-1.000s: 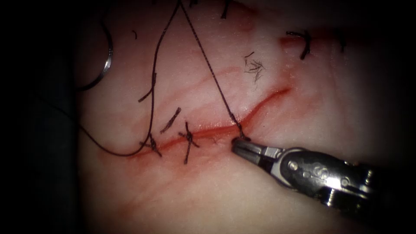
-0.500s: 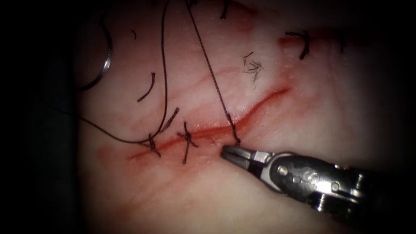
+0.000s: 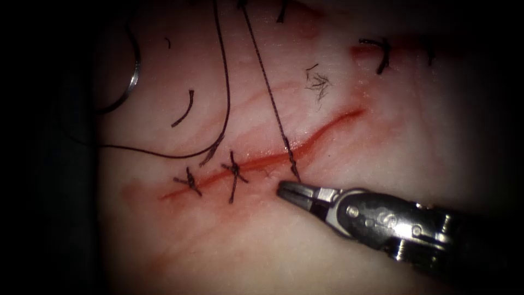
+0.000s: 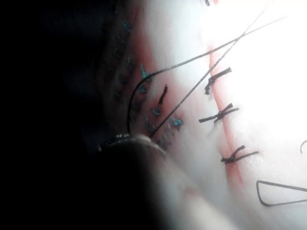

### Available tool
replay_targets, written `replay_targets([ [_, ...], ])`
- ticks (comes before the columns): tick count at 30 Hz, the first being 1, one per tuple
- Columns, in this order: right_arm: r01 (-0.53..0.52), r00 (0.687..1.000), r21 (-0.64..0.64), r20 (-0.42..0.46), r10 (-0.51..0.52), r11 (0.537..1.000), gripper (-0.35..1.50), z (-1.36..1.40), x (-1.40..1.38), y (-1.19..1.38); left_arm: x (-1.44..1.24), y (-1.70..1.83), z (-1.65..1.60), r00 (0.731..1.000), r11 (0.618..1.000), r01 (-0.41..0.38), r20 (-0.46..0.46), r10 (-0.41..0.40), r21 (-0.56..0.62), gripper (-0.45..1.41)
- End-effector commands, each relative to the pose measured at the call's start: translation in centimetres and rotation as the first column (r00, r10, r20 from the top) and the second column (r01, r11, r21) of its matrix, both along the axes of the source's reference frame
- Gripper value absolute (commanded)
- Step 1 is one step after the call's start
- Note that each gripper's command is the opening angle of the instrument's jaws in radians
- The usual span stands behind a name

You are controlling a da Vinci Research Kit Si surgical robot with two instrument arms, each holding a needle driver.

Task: Wound Closure
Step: Tension the knot by pulling the left arm up and the right arm down.

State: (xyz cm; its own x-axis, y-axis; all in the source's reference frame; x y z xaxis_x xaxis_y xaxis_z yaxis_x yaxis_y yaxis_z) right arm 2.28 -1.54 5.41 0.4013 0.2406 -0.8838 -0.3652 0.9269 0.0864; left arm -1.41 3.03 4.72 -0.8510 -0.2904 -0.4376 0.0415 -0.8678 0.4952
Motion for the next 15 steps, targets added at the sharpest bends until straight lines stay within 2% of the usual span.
replay_targets([
  [1,0.014,1.000,0.002,0.009,-0.014,1.000,-0.35,0.11,0.05,-0.01,-0.04,0.14,0.02,1.000,1.000,-0.002,-0.009,0.002,-0.017,-0.35],
  [8,0.060,0.998,0.004,0.028,-0.060,0.998,-0.35,0.21,0.02,-0.15,-0.03,0.27,0.01,0.999,0.998,0.006,-0.036,-0.008,-0.054,-0.35],
  [15,0.070,0.997,0.006,0.033,-0.070,0.998,-0.35,0.19,0.02,-0.20,0.03,0.35,-0.06,0.999,0.996,0.015,-0.033,-0.018,-0.087,-0.35],
])
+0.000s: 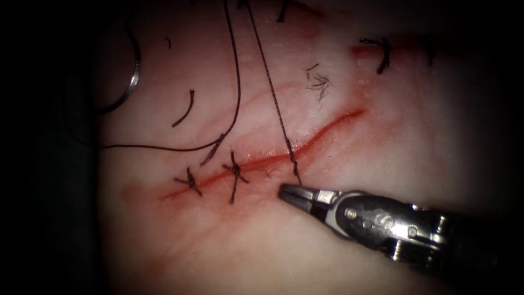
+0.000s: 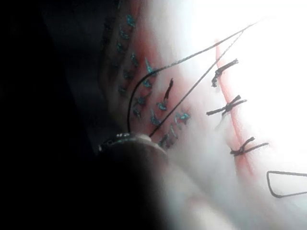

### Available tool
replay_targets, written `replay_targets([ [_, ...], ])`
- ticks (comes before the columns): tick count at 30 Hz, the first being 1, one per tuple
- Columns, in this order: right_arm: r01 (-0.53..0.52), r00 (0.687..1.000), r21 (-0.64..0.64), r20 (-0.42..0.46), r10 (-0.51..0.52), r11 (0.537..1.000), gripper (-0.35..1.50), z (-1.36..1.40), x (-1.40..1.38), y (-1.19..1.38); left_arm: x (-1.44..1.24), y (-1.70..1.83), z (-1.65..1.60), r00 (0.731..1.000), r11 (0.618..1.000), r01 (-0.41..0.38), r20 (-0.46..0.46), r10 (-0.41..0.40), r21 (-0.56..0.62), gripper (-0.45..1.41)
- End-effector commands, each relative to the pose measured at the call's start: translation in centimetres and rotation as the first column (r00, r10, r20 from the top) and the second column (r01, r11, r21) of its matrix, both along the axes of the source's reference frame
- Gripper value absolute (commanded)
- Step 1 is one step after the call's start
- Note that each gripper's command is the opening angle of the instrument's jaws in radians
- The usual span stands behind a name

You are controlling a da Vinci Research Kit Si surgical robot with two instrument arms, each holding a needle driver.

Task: Wound Closure
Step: Tension the knot by pulling the left arm up and the right arm down, then loop the suture one time around the right hand clockwise.

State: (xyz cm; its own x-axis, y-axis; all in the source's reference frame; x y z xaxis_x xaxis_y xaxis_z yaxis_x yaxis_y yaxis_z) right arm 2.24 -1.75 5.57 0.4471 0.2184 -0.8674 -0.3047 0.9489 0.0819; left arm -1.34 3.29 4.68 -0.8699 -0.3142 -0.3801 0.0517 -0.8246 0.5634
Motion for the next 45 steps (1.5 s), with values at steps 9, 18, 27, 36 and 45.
replay_targets([
  [9,0.019,1.000,0.015,0.009,-0.019,1.000,-0.35,-0.02,0.08,-0.11,0.04,0.33,-0.19,1.000,0.999,0.027,-0.014,-0.027,-0.024,-0.35],
  [18,-0.065,0.998,0.008,-0.018,0.065,0.998,0.29,-0.04,0.13,0.00,-0.02,0.13,-0.22,0.998,1.000,-0.020,0.052,0.021,-0.015,-0.35],
  [27,-0.138,0.989,0.047,-0.044,0.140,0.989,1.25,-0.21,0.15,0.21,-0.20,-0.52,-0.67,0.872,0.945,-0.304,0.436,0.224,0.122,-0.35],
  [36,-0.066,0.992,0.118,-0.100,0.078,0.991,0.74,-0.46,-0.10,0.45,-0.32,-1.21,-1.03,0.738,0.825,-0.526,0.592,0.322,0.206,-0.35],
  [45,0.050,0.980,0.173,-0.200,-0.015,0.984,-0.35,-0.46,-0.04,0.98,-0.50,-1.71,-1.39,0.702,0.797,-0.563,0.635,0.322,0.218,-0.35],
])
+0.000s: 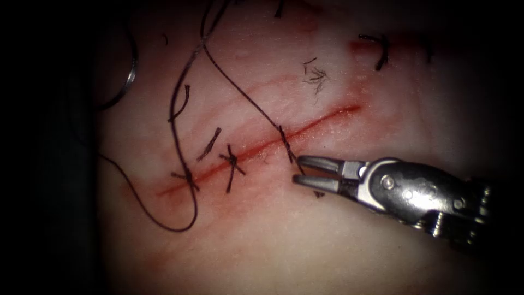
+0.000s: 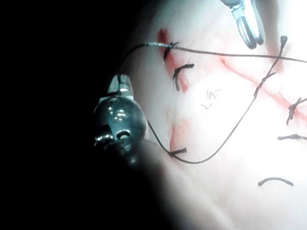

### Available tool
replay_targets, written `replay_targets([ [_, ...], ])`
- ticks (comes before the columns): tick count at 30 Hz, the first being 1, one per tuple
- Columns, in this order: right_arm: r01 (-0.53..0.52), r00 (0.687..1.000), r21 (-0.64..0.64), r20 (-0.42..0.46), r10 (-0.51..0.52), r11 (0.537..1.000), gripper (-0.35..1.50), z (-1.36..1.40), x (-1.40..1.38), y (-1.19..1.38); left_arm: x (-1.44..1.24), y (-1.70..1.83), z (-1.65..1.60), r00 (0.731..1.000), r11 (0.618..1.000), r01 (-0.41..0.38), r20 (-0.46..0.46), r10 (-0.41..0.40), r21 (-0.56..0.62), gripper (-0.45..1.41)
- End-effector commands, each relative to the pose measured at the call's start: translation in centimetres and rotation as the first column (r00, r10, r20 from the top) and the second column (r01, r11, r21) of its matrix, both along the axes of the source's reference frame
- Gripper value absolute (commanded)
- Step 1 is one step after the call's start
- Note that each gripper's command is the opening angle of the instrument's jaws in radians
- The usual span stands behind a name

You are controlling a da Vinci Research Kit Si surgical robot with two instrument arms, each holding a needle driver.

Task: Wound Closure
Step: Loop the suture one time around the right hand clockwise.

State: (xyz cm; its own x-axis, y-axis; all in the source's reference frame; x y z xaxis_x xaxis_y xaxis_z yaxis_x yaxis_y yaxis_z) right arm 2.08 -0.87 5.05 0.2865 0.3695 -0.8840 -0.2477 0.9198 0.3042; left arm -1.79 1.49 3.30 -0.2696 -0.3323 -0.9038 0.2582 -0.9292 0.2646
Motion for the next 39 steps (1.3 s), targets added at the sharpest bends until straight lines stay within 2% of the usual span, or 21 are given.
replay_targets([
  [1,0.029,0.999,0.021,-0.030,-0.028,0.999,-0.35,0.08,0.15,0.16,-0.05,0.05,-0.04,1.000,1.000,0.000,0.006,0.000,0.001,-0.35],
  [3,0.085,0.994,0.058,-0.078,-0.081,0.995,-0.35,0.19,0.27,0.32,-0.08,-0.06,-0.17,1.000,1.000,-0.009,0.017,0.009,0.015,-0.35],
  [6,0.108,0.990,0.075,-0.103,-0.100,0.991,-0.35,0.27,0.35,0.40,-0.10,-0.14,-0.24,1.000,1.000,-0.013,0.021,0.013,0.014,-0.35],
  [10,0.115,0.978,0.120,-0.189,-0.091,0.986,-0.35,0.41,0.53,0.58,-0.14,-0.33,-0.35,0.999,1.000,-0.019,0.026,0.018,0.016,-0.35],
  [12,0.125,0.968,0.148,-0.237,-0.088,0.981,-0.35,0.52,0.72,0.65,-0.16,-0.47,-0.40,0.999,1.000,-0.026,0.032,0.026,0.010,-0.35],
  [19,0.132,0.944,0.196,-0.325,-0.063,0.972,-0.35,0.63,1.04,0.69,-0.16,-0.80,-0.36,0.998,0.999,-0.050,0.050,0.049,0.021,-0.35],
  [23,0.116,0.913,0.237,-0.408,-0.010,0.964,-0.35,0.63,1.23,0.77,-0.15,-1.11,-0.22,0.995,0.996,-0.078,0.059,0.075,0.044,-0.35],
  [26,0.122,0.902,0.246,-0.432,-0.004,0.961,-0.35,0.59,1.31,0.87,-0.16,-1.30,-0.13,0.994,0.993,-0.099,0.063,0.095,0.064,-0.35],
  [29,0.124,0.890,0.254,-0.456,0.006,0.959,-0.35,0.56,1.32,0.95,-0.15,-1.39,-0.07,0.992,0.991,-0.109,0.067,0.104,0.075,-0.35],
  [31,0.130,0.859,0.279,-0.511,0.032,0.952,-0.35,0.49,1.29,1.10,-0.13,-1.50,0.01,0.991,0.987,-0.123,0.072,0.116,0.099,-0.35],
  [32,0.130,0.859,0.279,-0.511,0.032,0.952,-0.35,0.49,1.29,1.10,-0.13,-1.50,0.01,0.991,0.987,-0.123,0.072,0.116,0.099,-0.35],
  [35,0.143,0.819,0.300,-0.571,0.057,0.943,-0.35,0.38,1.17,1.23,-0.05,-1.51,0.11,0.989,0.984,-0.130,0.086,0.119,0.126,-0.35],
  [38,0.146,0.808,0.309,-0.585,0.067,0.940,-0.35,0.32,1.11,1.27,-0.01,-1.48,0.16,0.989,0.984,-0.119,0.103,0.106,0.132,-0.35],
  [39,0.148,0.787,0.322,-0.611,0.086,0.935,-0.35,0.25,1.04,1.31,0.01,-1.45,0.22,0.989,0.984,-0.109,0.118,0.092,0.144,-0.35],
])
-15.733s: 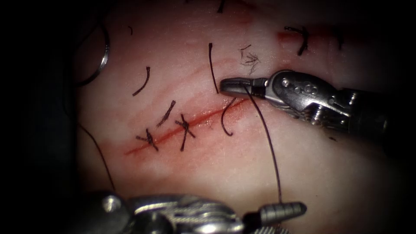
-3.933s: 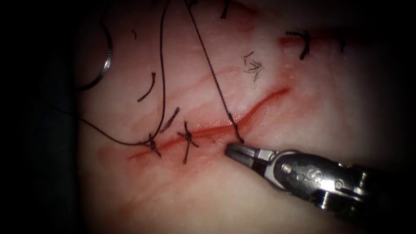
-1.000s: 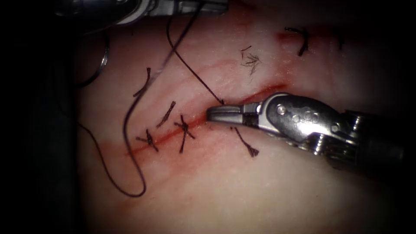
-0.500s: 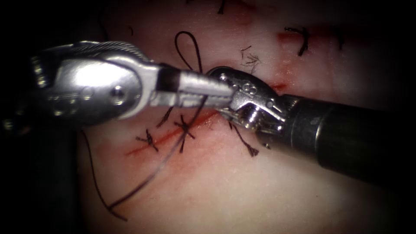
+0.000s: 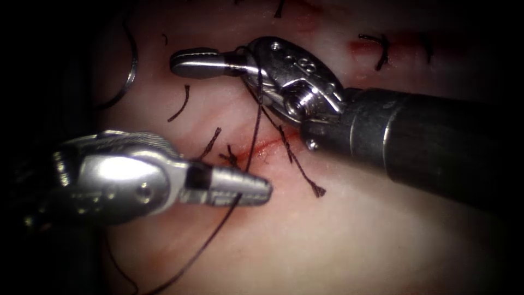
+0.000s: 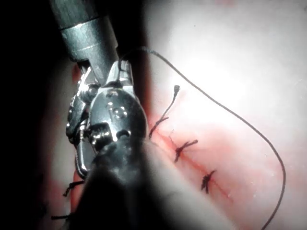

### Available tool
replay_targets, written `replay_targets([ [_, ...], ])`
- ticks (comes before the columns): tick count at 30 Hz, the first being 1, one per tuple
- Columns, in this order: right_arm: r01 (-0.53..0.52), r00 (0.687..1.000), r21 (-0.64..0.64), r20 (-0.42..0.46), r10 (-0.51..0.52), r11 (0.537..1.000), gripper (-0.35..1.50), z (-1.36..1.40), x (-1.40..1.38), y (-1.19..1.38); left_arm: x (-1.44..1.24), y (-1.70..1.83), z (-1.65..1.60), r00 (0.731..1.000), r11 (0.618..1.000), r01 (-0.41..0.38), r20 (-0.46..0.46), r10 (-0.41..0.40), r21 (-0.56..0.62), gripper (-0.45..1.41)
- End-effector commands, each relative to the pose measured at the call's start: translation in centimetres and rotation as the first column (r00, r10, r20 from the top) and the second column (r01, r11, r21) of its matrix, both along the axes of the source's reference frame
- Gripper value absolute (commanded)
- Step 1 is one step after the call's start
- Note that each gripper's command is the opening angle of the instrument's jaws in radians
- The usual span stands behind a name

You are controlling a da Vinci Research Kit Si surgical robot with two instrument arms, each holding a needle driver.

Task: Wound Closure
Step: Loop the suture one time around the right hand clockwise, then grasp the suture tail with the right arm.

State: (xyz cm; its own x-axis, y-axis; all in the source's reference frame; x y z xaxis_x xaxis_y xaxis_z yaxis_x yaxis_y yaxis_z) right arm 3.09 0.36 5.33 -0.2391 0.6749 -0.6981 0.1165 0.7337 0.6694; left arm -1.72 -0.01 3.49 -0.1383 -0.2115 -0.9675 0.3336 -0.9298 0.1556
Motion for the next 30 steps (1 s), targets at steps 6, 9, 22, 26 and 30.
replay_targets([
  [6,0.058,0.984,0.018,-0.169,-0.054,0.998,-0.35,-0.20,-0.23,0.09,-0.09,0.13,0.24,0.998,0.999,0.039,0.038,-0.040,0.035,-0.35],
  [9,0.107,0.970,0.016,-0.221,-0.101,0.994,-0.35,-0.22,-0.37,0.07,-0.13,0.19,0.38,0.997,0.998,0.051,0.048,-0.053,0.039,-0.35],
  [22,0.185,0.964,0.002,-0.195,-0.181,0.983,-0.35,-0.24,-0.86,-0.08,-0.35,0.43,1.18,0.997,0.993,0.060,0.044,-0.064,0.101,-0.35],
  [26,0.324,0.933,-0.105,-0.130,-0.336,0.940,-0.35,-0.17,-1.01,-0.23,-0.45,0.45,1.39,0.997,0.992,0.051,0.047,-0.057,0.119,-0.35],
  [30,0.467,0.874,-0.184,-0.058,-0.483,0.865,-0.35,-0.09,-1.05,-0.39,-0.52,0.46,1.51,0.998,0.991,0.041,0.047,-0.047,0.124,-0.35],
])
